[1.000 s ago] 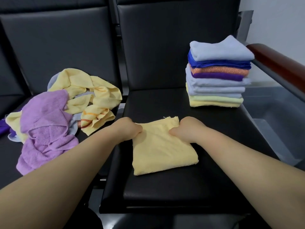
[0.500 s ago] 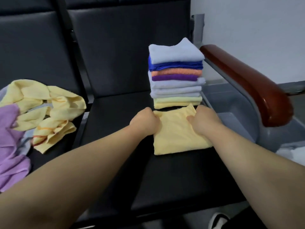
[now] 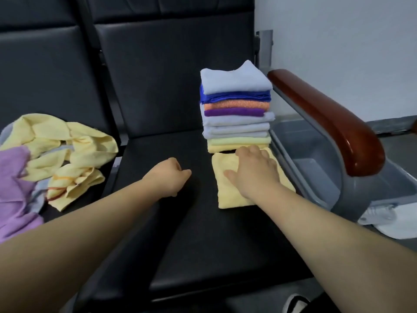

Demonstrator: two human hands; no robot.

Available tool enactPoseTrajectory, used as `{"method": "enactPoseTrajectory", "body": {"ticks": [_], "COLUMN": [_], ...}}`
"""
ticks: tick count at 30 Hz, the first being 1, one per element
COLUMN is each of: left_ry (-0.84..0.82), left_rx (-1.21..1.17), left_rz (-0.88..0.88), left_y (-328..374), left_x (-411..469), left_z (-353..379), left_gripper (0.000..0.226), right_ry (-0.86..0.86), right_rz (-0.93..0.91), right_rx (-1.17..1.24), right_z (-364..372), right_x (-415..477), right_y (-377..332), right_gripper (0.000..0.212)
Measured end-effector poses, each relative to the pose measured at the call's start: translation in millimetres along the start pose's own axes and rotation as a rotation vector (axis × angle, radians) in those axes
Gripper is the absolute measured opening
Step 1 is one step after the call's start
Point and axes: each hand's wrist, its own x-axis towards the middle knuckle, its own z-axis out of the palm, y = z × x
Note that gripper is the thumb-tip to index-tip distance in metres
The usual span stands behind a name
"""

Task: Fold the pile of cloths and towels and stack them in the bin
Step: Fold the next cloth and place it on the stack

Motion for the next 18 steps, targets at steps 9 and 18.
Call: {"method": "enactPoseTrajectory", "body": {"ticks": [9,18], "left_ry": [0.165,0.348], "left_rx": [0.200,0.275], "left_rz": [-0.093,-0.284], "left_y": [-126.8,-271.9], "left_x": [-65.2,-86.8], "left_z": [-94.6,-187.4], "left_gripper": [0.027,0.056], "right_ry": [-0.249,-0.350], "right_rz": [-0.400,-0.546], "right_rx": [0.173,0.311], "right_z": [39.9,72.9], "right_x": [-32.5,-25.4], "right_y": [-153.3,-325.6], "right_gripper": [0.053,0.035]}}
